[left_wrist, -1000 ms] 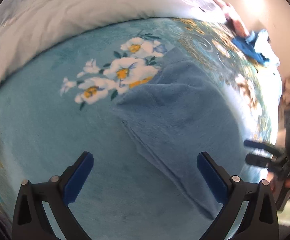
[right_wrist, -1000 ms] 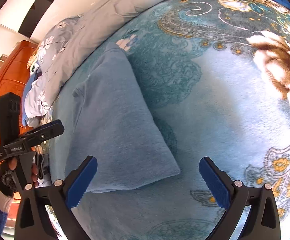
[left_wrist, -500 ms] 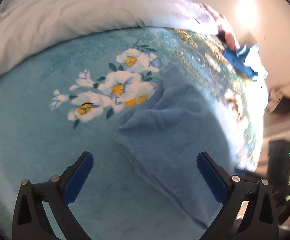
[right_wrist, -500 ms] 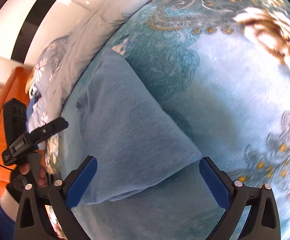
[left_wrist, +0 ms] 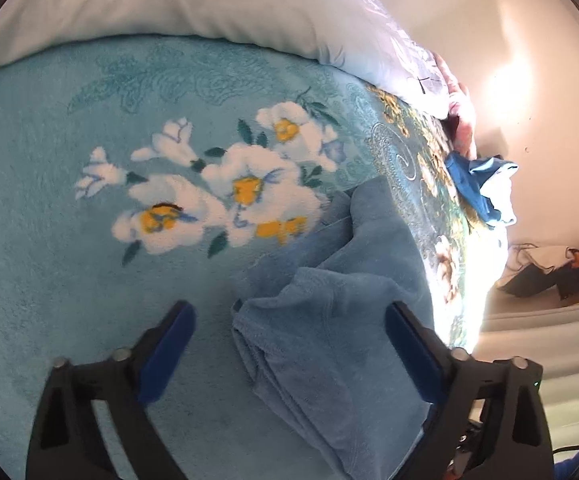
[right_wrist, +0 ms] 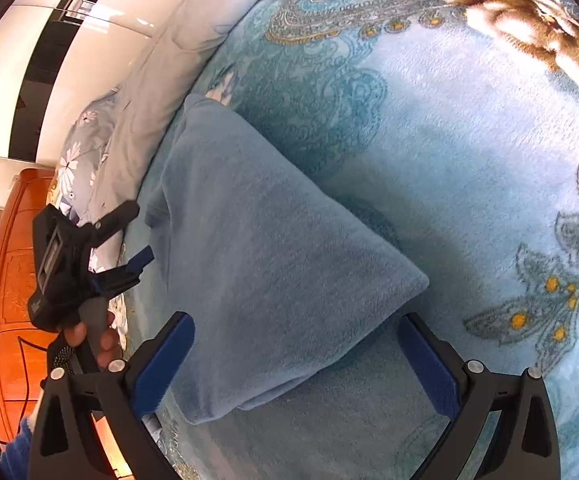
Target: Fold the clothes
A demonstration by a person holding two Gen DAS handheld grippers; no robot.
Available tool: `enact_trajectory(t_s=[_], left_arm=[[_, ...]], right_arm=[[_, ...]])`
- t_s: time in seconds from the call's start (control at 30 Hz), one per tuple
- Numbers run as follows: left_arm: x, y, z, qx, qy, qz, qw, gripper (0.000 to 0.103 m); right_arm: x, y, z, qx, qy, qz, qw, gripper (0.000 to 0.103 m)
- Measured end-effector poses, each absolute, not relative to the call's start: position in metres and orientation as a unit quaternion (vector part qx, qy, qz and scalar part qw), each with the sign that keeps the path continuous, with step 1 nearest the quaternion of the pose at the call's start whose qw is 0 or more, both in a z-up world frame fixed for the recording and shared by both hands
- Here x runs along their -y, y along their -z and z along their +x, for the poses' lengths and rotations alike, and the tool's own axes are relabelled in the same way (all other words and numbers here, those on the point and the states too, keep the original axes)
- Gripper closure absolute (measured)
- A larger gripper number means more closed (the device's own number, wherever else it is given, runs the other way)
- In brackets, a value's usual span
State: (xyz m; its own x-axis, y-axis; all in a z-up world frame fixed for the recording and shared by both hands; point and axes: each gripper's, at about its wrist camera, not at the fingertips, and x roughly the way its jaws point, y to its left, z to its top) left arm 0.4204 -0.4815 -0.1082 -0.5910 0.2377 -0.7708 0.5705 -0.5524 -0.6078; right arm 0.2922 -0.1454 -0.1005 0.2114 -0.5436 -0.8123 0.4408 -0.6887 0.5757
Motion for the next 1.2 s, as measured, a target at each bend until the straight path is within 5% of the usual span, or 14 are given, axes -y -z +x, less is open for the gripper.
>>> enact_trajectory(t_s=[0.57, 0.67, 0.8, 0.9, 1.0, 1.03, 1.2], left_arm=[[0.481, 0.125, 0.41, -0.469, 0.745, 0.462, 0.107, 0.016], [0.481, 0.126, 0.406, -0.484, 0.741, 0.455, 0.098, 0.037], [0.478, 0.127, 0.401, -0.483, 0.738, 0.46, 0.099, 0.041], [0.477, 0.126, 0.403, -0.494, 0.736, 0.452, 0.097, 0.047], [0.476, 0.127, 0.405, -0.503, 0.735, 0.445, 0.094, 0.05], [0.475, 0.126, 0.405, -0.503, 0.735, 0.445, 0.094, 0.05], [0.474, 0.123, 0.408, -0.51, 0.734, 0.438, 0.102, 0.07]], right_arm=[[0.145, 0.105, 0.299, 0.062, 0.628, 0.68, 0.373, 0.001], [0.14, 0.107, 0.296, 0.069, 0.626, 0.685, 0.366, 0.003], [0.133, 0.109, 0.288, 0.091, 0.619, 0.696, 0.352, 0.009], [0.13, 0.11, 0.283, 0.097, 0.615, 0.704, 0.343, 0.017], [0.124, 0.111, 0.278, 0.109, 0.614, 0.709, 0.329, 0.038], [0.123, 0.111, 0.276, 0.118, 0.61, 0.711, 0.33, 0.06], [0.131, 0.108, 0.273, 0.112, 0.607, 0.707, 0.345, 0.07]])
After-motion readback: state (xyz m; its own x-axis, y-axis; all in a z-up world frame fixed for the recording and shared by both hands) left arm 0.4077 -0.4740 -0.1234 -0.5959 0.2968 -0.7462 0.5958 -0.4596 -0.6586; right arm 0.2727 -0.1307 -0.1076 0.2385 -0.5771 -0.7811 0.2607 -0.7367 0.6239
